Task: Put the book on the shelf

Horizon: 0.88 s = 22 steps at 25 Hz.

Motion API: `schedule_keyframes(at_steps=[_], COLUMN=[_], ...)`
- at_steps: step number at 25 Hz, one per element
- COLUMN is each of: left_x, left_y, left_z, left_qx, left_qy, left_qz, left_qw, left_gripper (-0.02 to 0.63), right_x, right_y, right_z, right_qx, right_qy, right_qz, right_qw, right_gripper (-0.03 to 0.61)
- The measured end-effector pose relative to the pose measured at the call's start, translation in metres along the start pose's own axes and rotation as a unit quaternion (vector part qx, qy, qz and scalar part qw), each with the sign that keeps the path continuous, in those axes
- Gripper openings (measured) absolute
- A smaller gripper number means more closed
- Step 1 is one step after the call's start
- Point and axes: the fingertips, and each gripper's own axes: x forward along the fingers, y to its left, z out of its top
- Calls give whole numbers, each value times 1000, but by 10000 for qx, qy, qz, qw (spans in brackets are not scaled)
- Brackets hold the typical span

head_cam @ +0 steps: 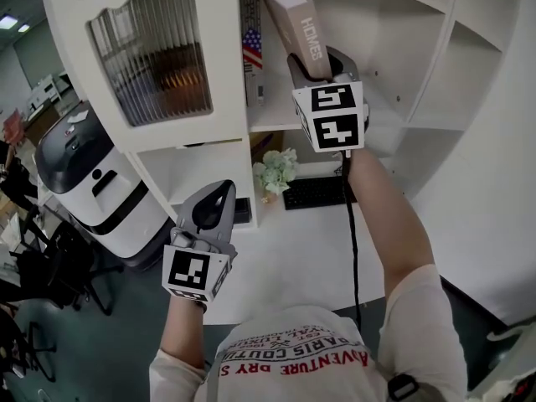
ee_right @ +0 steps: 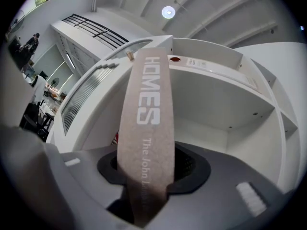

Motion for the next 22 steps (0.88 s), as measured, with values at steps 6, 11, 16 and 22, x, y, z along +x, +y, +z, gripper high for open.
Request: schedule_keyframes(at_steps=[6,11,16,22], left_x=[18,29,39,46], left_y=[10,19,28,32], left_z=[-13,-22,-30,-43], left_qx=[350,309,245,231], left_qy=[157,224,264,365], left_qz=[159,202,226,185], left_qw=[9991,9991,9991,9989], left_gripper=[6,6,6,6], right_x=[40,63,83,104], right_y=[-2,-3,2,8], right_z=[-12,-19,-23,-26], right_qx=[171,259,264,265], right_qy=[108,248,287,291], right_qz=[51,72,178,174], right_qw=[9998,9993,9991,9991], right_gripper=[179,179,180,192])
